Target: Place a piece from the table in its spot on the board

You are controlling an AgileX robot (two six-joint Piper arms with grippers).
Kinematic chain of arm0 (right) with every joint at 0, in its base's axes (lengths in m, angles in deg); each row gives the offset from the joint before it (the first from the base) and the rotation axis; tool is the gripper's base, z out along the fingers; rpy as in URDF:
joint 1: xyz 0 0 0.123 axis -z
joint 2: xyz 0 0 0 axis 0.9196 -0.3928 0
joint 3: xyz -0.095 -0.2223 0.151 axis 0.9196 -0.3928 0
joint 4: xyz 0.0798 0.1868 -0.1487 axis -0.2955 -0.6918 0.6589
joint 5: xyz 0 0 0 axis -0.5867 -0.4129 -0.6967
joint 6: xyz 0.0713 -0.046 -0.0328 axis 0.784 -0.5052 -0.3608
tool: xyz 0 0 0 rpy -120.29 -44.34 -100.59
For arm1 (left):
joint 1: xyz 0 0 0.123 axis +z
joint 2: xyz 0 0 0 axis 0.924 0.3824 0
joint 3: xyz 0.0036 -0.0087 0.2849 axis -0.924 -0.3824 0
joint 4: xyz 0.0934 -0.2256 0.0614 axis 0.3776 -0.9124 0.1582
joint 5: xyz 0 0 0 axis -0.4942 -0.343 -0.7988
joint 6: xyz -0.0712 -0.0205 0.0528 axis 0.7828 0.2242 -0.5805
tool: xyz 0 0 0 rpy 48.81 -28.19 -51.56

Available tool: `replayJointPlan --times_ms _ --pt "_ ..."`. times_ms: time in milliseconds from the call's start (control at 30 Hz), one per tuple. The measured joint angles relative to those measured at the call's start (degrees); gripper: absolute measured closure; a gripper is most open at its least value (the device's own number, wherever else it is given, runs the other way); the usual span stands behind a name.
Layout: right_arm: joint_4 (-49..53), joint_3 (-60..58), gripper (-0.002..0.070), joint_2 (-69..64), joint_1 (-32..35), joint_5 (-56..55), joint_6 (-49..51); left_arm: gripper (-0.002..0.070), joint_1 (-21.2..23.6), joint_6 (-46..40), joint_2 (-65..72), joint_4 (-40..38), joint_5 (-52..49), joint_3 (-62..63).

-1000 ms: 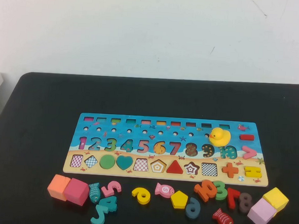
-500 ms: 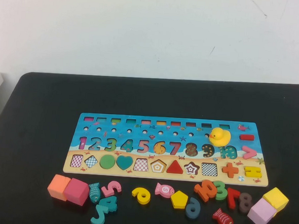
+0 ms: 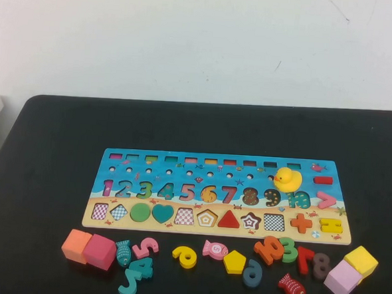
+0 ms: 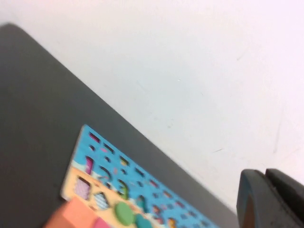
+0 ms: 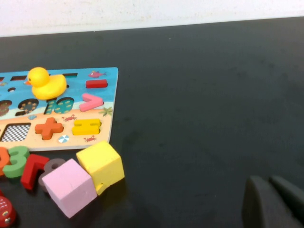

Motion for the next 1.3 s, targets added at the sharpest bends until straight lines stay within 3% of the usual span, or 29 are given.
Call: replayJointPlan --times_ms 67,200,400,600,733,967,1300 --pt "0.0 0.0 0.0657 0.0 0.0 0.0 0.0 0.0676 0.0 -2.3 0.0 2.7 -1.1 0.3" --pt "0.0 0.0 0.0657 0.0 0.0 0.0 0.0 0.0676 0.0 -10.0 2.4 12.3 -14.7 10.2" --pt "0.1 0.0 0.0657 0.0 0.0 0.0 0.0 0.0676 0.0 -19.3 19.6 24.8 -37.0 27.8" --pt "0.1 0.0 0.0658 0.0 0.0 0.0 0.0 0.0676 0.0 -37.5 37.5 25.8 -50.7 44.9" --pt "0.1 0.0 0.0657 0.0 0.0 0.0 0.0 0.0676 -2.2 -43.4 49.3 26.0 -55.4 54.1" --pt "0.1 0.0 0.0657 0.0 0.0 0.0 0.0 0.0676 -15.5 -51.2 66.4 30.6 -60.5 65.5" --pt "0.1 0.0 0.0657 0.0 0.0 0.0 0.0 0.0676 -32.7 -51.0 86.0 42.3 -60.8 76.2"
